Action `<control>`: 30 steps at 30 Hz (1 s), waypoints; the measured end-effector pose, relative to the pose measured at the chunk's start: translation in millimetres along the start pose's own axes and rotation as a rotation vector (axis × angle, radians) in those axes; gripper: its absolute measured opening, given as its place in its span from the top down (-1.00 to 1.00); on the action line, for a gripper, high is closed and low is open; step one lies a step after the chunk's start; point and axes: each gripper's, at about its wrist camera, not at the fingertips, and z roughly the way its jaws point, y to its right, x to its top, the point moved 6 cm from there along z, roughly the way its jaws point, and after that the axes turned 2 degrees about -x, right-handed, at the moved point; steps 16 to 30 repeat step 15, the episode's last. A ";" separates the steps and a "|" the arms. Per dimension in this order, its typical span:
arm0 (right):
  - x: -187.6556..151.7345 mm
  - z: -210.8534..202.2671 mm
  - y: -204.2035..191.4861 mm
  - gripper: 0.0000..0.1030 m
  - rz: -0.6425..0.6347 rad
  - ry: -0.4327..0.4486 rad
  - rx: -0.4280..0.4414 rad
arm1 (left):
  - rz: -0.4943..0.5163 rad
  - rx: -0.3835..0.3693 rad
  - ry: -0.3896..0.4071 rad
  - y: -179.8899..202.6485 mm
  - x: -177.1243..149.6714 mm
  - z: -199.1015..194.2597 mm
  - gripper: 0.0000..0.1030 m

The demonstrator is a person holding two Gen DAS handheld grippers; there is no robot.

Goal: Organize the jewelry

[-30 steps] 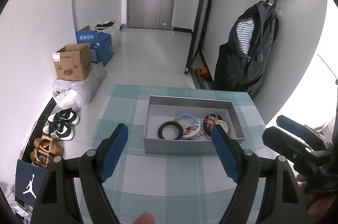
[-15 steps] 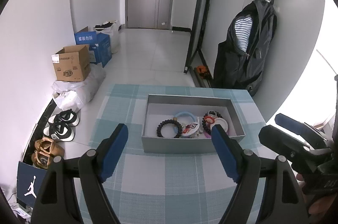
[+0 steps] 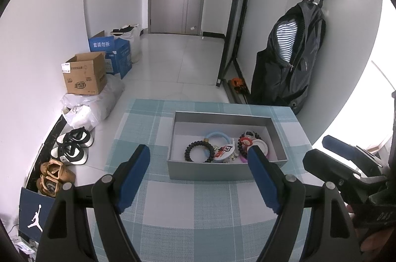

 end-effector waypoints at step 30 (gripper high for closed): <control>-1.3 2.3 2.3 -0.93 -0.003 -0.005 -0.004 | -0.001 -0.004 0.008 -1.1 1.2 -2.4 -0.51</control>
